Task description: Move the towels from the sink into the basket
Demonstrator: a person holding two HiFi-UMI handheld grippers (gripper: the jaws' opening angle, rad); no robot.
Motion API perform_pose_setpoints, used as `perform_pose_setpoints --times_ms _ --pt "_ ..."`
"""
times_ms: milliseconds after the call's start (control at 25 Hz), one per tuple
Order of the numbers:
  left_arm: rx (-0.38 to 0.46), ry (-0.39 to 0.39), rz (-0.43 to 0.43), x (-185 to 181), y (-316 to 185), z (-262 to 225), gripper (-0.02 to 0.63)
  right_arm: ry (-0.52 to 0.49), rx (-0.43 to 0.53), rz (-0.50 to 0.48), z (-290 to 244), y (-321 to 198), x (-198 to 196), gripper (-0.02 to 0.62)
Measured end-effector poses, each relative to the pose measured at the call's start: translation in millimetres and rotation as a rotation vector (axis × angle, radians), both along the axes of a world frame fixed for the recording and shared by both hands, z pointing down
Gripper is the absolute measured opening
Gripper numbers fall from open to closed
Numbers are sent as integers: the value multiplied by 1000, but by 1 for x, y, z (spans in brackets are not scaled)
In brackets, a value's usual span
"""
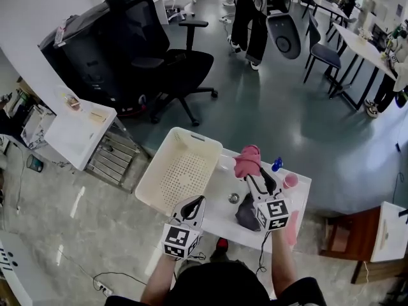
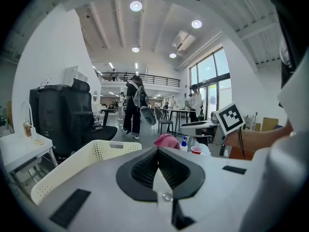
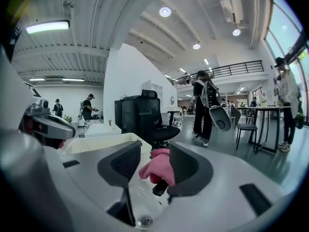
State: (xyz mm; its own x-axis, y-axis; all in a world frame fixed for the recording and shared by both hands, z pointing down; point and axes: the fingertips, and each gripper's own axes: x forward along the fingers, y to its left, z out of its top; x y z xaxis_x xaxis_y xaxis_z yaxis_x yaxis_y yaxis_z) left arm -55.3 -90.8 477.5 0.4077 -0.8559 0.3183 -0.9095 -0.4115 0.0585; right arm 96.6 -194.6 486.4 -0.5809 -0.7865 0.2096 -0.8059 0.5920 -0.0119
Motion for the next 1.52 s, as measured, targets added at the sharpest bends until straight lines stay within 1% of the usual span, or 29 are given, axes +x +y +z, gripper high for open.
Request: perform_pose_setpoints --times_ms 200,480,600,680,760,920,1080,1280,1520 --pt "-9 -4 -12 -2 -2 3 8 28 -53 -3 22 -15 -3 202" --pt "-23 -8 -21 -3 -4 8 8 42 -137 3 53 -22 -3 202" --pt "-27 -7 -23 -3 -5 10 8 51 -156 5 62 -24 -2 201" --pt "-28 -7 -25 -5 -7 11 8 60 -152 13 63 -26 -1 187" --pt "-29 -8 -27 -6 -7 11 8 69 -150 19 64 -27 -1 133" --pt "-31 -9 -33 -9 -6 11 8 73 -155 9 64 -26 -4 95" --pt "-31 -11 -36 -12 -4 12 8 71 -148 21 63 -25 -3 58" --pt "-22 -7 -38 -14 -1 6 8 70 -123 34 53 -26 -2 46" --pt "6 -1 -46 -18 4 -3 8 35 -66 41 21 -30 -3 44"
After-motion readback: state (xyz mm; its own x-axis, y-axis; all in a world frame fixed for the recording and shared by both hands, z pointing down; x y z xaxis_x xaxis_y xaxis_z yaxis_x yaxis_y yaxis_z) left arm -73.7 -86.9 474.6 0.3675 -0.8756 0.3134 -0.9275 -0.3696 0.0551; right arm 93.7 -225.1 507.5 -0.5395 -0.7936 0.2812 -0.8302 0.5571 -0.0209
